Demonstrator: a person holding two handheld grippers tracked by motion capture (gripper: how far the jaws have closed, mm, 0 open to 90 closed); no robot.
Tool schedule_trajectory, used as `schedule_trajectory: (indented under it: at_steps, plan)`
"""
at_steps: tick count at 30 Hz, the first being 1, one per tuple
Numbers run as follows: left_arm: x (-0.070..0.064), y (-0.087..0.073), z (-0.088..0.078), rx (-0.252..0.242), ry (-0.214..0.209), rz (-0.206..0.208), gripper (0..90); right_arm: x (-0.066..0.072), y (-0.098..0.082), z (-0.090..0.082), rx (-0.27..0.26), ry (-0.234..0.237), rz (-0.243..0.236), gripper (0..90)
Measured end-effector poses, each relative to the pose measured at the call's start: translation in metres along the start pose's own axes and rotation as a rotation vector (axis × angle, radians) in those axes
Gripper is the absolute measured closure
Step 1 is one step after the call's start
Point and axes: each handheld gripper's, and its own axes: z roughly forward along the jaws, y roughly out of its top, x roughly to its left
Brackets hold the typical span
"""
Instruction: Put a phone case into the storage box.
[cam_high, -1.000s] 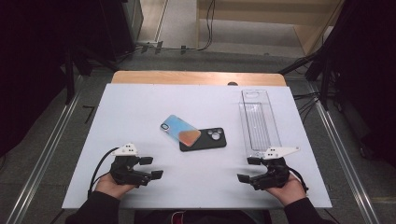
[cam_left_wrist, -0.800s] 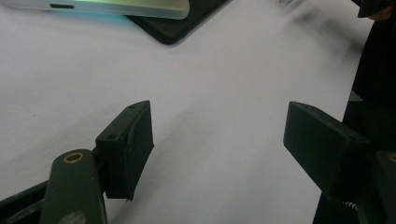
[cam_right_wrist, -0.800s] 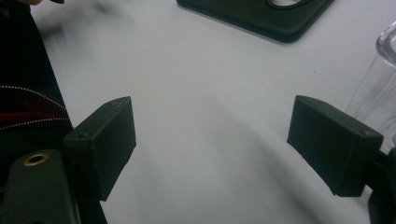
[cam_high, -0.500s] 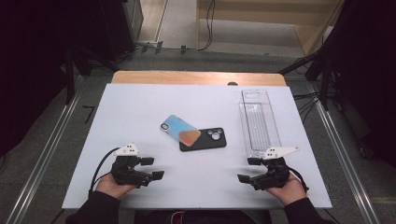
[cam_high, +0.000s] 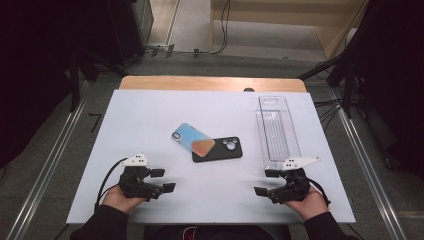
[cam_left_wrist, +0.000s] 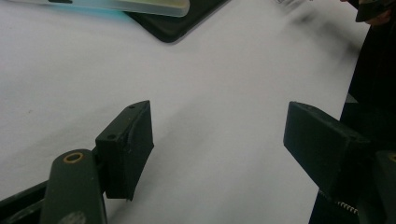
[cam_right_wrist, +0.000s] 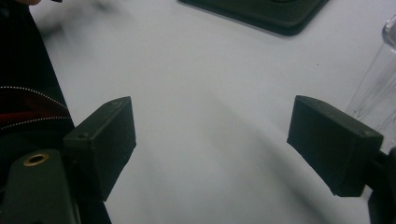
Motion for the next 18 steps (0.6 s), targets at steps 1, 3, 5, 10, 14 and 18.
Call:
schedule_trajectory:
  at_steps: [1, 3, 5, 10, 14, 18]
  plan:
    - [0.0, 0.0001, 0.0, 0.001, 0.0, 0.0, 24.6, 0.0001, 0.0, 0.0001, 0.001, -0.001, -0.001, 13.5]
    - [0.0002, 0.0003, -0.0001, 0.003, -0.001, -0.002, 24.6, 0.0005, -0.0001, 0.0002, 0.005, -0.007, -0.005, 13.5]
    - [0.0, 0.0005, 0.0, 0.006, 0.001, -0.008, 24.6, 0.0005, -0.0001, -0.0002, 0.005, -0.01, -0.007, 13.5]
    - [0.0001, 0.0021, 0.0002, 0.02, -0.013, -0.035, 24.9, 0.0004, -0.0003, 0.0, 0.007, -0.015, -0.021, 13.5]
    - [0.0, 0.0021, 0.0004, 0.019, -0.008, -0.03, 24.9, 0.0011, -0.0002, 0.001, 0.016, -0.014, -0.024, 13.5]
    - [0.0009, 0.0022, -0.0007, 0.01, 0.014, -0.035, 24.9, 0.0027, 0.001, 0.002, 0.023, -0.011, -0.021, 13.5]
